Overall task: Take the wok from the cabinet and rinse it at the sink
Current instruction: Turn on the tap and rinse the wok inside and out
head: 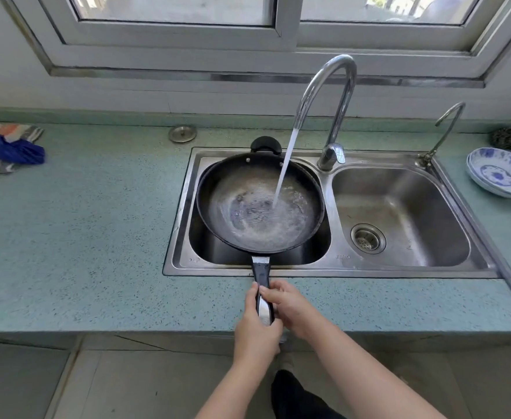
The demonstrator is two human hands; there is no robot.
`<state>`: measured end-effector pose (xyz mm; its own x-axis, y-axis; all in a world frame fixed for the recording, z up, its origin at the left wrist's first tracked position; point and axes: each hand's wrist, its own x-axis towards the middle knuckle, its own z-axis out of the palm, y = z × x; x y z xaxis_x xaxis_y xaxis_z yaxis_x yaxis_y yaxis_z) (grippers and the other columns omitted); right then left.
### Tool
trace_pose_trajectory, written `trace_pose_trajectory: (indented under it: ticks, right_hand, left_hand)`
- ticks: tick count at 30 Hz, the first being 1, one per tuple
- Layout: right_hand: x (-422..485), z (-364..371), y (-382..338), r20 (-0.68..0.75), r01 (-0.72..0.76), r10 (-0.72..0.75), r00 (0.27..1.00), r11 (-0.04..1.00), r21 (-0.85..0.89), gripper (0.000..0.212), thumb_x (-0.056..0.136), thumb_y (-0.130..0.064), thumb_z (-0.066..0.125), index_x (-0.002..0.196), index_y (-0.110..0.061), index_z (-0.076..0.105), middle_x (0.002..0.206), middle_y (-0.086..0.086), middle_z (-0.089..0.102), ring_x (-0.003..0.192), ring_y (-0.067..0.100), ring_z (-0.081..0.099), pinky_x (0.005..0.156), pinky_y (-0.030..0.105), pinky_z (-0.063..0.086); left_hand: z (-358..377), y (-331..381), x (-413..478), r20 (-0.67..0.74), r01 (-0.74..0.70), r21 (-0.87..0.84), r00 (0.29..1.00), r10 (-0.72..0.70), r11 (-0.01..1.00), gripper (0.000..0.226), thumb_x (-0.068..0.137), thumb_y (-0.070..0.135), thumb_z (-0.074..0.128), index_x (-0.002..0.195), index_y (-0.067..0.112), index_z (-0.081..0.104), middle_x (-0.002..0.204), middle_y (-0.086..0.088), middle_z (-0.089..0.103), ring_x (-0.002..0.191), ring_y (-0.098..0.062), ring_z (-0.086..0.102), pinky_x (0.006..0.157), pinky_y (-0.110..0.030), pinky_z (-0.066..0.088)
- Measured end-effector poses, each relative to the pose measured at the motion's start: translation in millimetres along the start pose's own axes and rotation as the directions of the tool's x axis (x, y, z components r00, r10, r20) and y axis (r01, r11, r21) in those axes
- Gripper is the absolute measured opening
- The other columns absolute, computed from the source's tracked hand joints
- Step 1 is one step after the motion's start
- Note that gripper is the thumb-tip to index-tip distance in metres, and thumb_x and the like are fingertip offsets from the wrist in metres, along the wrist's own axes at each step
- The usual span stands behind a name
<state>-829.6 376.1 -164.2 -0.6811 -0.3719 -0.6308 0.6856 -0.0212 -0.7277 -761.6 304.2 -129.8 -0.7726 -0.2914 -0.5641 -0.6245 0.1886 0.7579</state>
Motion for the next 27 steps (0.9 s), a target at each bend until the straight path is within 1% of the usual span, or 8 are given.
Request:
trace_pose_trajectory:
  ticks: [3,5,7,11,14,19,24,27]
  right_hand:
    - [-2,-4,0,0.001,-0.013,0.013,1.000,1.000,-0.007,0.009,0.092,-0.006,0.052,0.100,-0.004,0.053,0.077,0.006,0.060,0.060,0.013,0.063,0.052,0.021,0.051]
    - [-2,-5,1,0.003,-0.043,0.043,0.999,0.999,-0.013,0.005,0.092,-0.007,0.051,0.097,-0.006,0.053,0.073,0.006,0.060,0.055,0.013,0.061,0.051,0.023,0.049]
    - [-1,-5,4,0.001,-0.060,0.060,0.998,0.998,0.010,0.005,0.092,-0.007,0.050,0.092,-0.007,0.054,0.073,0.008,0.061,0.058,0.017,0.062,0.057,0.028,0.047]
    - [0,-4,3,-0.009,-0.057,0.057,0.998,0.998,0.020,0.007,0.093,-0.003,0.048,0.091,-0.007,0.054,0.081,0.014,0.061,0.071,0.027,0.060,0.066,0.034,0.047]
    - [-2,-4,3,-0.022,-0.055,0.055,0.998,0.998,-0.005,0.006,0.092,-0.003,0.050,0.091,-0.008,0.053,0.074,0.009,0.061,0.063,0.020,0.059,0.058,0.030,0.047]
    - [-1,-4,5,0.027,-0.043,0.042,0.999,0.998,0.056,0.003,0.094,-0.006,0.048,0.092,-0.008,0.049,0.074,0.012,0.065,0.058,0.018,0.065,0.055,0.028,0.051]
    - [0,-7,-3,0.103,-0.050,0.030,0.994,0.980,0.193,0.011,0.097,-0.010,0.043,0.100,-0.004,0.050,0.076,0.011,0.066,0.058,0.018,0.069,0.050,0.026,0.055]
    - [4,-9,-7,0.147,-0.079,0.044,0.988,0.967,0.242,0.016,0.097,-0.012,0.041,0.103,0.000,0.050,0.088,0.015,0.069,0.070,0.022,0.071,0.058,0.031,0.058]
  left_hand:
    - [5,-2,2,0.009,0.015,-0.015,1.000,-0.014,1.000,0.069,0.083,0.011,0.054,0.139,0.040,0.026,0.083,-0.004,0.064,0.044,-0.017,0.058,0.043,-0.026,0.052]
    - [6,-3,3,0.019,0.017,0.039,1.000,-0.018,0.999,0.071,0.083,0.013,0.054,0.142,0.038,0.023,0.097,-0.003,0.066,0.065,-0.024,0.065,0.061,-0.033,0.057]
    - [7,-4,4,-0.013,0.007,0.119,1.000,-0.006,0.993,0.072,0.084,0.016,0.054,0.144,0.035,0.019,0.120,-0.005,0.062,0.092,-0.025,0.062,0.079,-0.032,0.051]
    - [14,-4,5,-0.098,-0.006,0.171,0.995,0.023,0.985,0.067,0.085,0.021,0.056,0.144,0.032,0.024,0.127,-0.005,0.060,0.109,-0.027,0.058,0.081,-0.030,0.044]
    - [13,-8,6,-0.113,-0.008,0.020,0.993,0.011,1.000,0.064,0.083,0.017,0.061,0.140,0.031,0.035,0.121,-0.001,0.064,0.097,-0.022,0.060,0.071,-0.023,0.042]
    - [1,-12,10,-0.060,-0.017,-0.293,0.998,-0.001,0.956,0.060,0.077,-0.003,0.062,0.124,0.032,0.049,0.086,0.009,0.062,0.039,-0.018,0.051,0.032,-0.020,0.041]
    - [-2,-13,9,0.034,0.033,-0.537,0.999,-0.017,0.843,0.060,0.078,-0.017,0.048,0.112,0.033,0.051,0.064,-0.003,0.057,0.036,-0.015,0.043,0.032,-0.021,0.037]
    - [-1,-15,7,0.126,0.097,-0.631,0.992,-0.022,0.770,0.059,0.076,-0.014,0.047,0.109,0.034,0.054,0.047,-0.004,0.047,0.033,-0.015,0.037,0.031,-0.019,0.032]
